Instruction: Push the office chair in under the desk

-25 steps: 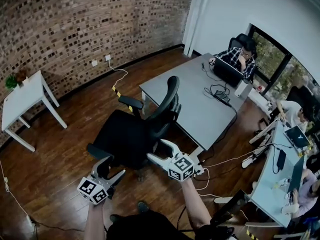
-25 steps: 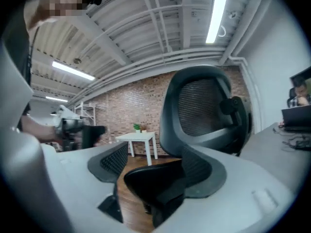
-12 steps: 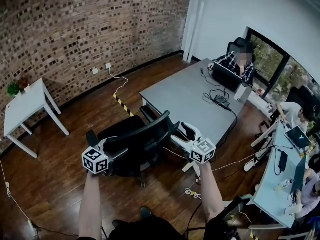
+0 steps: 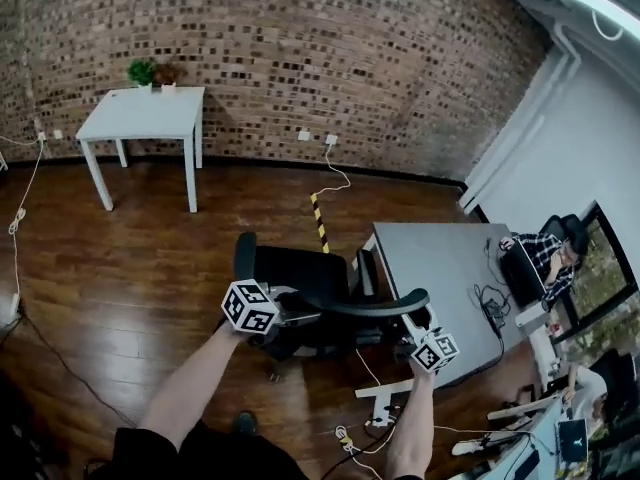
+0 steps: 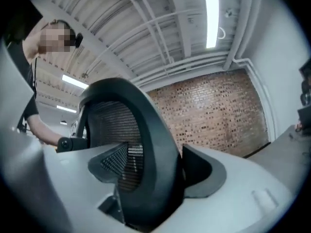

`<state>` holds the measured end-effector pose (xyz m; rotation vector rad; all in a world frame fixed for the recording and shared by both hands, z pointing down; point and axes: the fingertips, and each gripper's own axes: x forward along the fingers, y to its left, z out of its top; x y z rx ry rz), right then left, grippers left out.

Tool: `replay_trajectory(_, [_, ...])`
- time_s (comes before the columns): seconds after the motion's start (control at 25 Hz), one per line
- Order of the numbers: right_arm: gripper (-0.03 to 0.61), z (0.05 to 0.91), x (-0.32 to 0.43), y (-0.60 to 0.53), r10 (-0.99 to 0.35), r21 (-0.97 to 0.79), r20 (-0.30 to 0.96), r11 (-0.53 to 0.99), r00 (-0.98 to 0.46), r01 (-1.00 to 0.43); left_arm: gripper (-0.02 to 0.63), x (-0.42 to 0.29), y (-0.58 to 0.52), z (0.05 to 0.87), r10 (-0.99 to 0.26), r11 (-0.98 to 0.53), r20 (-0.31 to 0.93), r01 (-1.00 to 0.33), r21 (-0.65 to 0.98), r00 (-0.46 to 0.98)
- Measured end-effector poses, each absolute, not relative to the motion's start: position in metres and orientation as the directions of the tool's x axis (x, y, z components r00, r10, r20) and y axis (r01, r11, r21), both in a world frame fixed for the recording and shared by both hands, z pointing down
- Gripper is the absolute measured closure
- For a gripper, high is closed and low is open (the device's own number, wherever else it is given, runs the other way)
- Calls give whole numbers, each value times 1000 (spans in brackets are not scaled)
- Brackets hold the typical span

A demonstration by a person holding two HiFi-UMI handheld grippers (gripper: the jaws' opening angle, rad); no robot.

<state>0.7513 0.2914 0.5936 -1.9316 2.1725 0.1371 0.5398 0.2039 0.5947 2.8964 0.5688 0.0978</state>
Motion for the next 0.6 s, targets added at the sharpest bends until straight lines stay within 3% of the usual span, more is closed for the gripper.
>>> replay_trajectory(0.36, [250, 559, 640, 272, -956, -58, -222, 208, -190, -976, 262, 432, 193, 566, 292, -944, -4, 289, 159, 956])
replay_trajectory(0.6, [256, 546, 548, 255, -926, 21, -182, 331, -330, -943, 258, 348, 164, 549, 144, -986, -2, 144, 82, 990])
